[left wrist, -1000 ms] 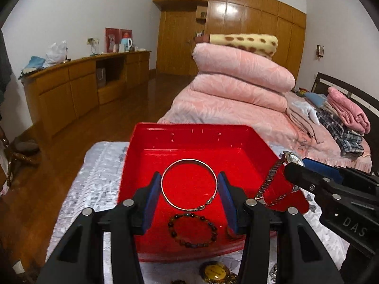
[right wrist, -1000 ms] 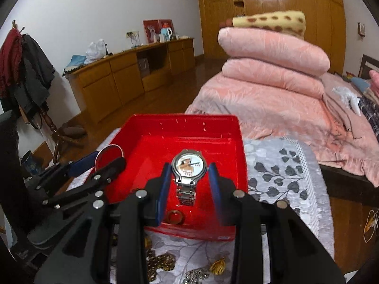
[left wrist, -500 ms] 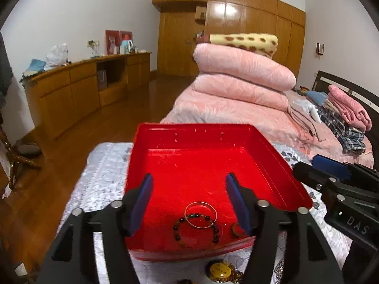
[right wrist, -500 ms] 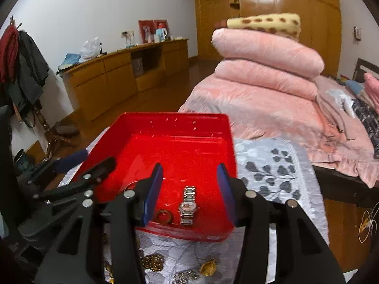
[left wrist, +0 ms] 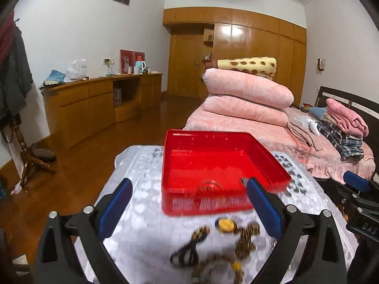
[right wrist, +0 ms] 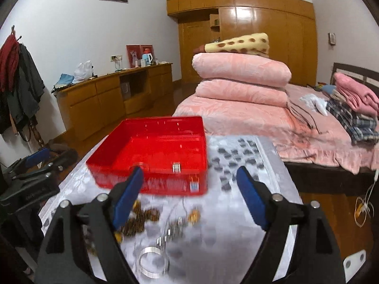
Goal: Organize jewelry
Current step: 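Withdraw both grippers from the red tray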
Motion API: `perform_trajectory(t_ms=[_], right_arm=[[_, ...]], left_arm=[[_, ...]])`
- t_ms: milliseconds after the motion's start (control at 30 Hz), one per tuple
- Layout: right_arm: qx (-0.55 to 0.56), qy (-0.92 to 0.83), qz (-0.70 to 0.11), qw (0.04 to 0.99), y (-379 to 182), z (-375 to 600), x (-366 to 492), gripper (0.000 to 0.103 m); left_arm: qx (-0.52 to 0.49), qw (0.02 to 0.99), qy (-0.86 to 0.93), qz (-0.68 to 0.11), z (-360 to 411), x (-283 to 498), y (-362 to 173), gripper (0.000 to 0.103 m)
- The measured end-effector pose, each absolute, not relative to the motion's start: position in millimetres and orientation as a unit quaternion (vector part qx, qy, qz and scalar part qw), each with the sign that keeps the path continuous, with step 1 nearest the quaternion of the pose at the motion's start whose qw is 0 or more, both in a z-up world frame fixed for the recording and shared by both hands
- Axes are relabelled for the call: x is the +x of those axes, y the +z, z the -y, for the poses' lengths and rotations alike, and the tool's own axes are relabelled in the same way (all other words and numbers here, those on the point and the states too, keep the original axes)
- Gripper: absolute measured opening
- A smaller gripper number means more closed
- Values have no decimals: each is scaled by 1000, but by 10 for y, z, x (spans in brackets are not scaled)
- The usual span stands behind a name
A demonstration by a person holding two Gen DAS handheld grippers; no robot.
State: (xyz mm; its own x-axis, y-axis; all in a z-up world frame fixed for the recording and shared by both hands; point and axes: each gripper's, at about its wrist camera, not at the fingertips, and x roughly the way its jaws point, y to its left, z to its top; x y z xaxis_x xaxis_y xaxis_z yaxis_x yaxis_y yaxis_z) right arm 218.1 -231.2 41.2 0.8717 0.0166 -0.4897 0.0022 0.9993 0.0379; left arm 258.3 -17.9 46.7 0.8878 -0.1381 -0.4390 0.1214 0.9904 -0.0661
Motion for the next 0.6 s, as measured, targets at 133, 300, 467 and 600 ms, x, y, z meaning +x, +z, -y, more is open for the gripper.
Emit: perform_trajectory(t_ms=[133, 300, 467, 600], right_arm=[[34, -2, -272, 962, 264, 2345, 1903, 84], [51, -5, -299, 953, 68, 2306, 1647, 84], [49, 1, -320, 946, -86, 2206, 1557, 84], [44, 4, -335, 941, -202, 2125, 1539, 84]], left_arm=[[-19, 972, -52, -229, 160, 2259, 382, 97], [-29, 971, -44, -232, 160, 1880, 232, 97], [-16, 969, -39, -242, 197, 1681, 98, 97], [-11, 965, -38, -259, 197, 1623, -4, 97]])
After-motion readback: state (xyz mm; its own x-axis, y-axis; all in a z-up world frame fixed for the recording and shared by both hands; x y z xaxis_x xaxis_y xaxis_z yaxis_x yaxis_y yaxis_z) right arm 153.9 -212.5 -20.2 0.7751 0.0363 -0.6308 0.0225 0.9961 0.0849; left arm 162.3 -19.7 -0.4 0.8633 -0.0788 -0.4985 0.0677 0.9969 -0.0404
